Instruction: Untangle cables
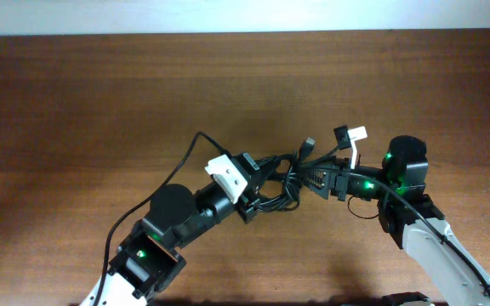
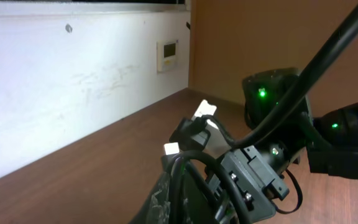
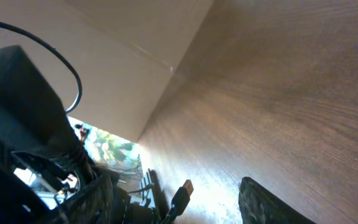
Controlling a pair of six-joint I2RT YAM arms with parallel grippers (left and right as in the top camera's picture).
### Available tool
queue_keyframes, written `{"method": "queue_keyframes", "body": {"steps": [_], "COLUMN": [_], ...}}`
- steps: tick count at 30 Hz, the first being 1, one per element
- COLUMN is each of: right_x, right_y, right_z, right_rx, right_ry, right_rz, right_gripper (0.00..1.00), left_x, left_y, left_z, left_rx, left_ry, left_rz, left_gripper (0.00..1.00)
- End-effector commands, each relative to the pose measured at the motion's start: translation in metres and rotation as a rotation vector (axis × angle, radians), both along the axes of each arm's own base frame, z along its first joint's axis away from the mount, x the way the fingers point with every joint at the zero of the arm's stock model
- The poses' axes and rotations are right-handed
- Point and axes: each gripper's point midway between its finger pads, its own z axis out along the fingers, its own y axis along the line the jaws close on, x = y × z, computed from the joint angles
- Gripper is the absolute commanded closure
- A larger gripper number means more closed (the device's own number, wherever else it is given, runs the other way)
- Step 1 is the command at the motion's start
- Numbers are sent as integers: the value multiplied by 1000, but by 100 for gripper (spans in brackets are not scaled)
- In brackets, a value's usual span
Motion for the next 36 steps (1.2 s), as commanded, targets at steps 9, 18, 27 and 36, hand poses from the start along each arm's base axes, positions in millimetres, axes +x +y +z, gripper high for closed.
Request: {"method": "queue_keyframes", "body": {"steps": [9, 18, 27, 36], "right_x": [-5, -18, -20, -20], "right_y": [-11, -29, -28, -28], "right_z": [0, 14, 17, 17], "right_rx": [29, 104, 112, 111], "right_ry": [36, 32, 15, 14], "right_rz": [27, 103, 124, 120], "right_gripper": [36, 36, 36, 36], "left_x": [8, 15, 30, 26], "left_y": [13, 17, -6, -54], "left_z": [12, -22, -59, -67], "left_rx": [-17, 63, 108, 72], "left_ry": [-2, 107, 184, 137], "left_rz": [41, 61, 0, -156], "left_gripper": [100, 100, 100, 100]}}
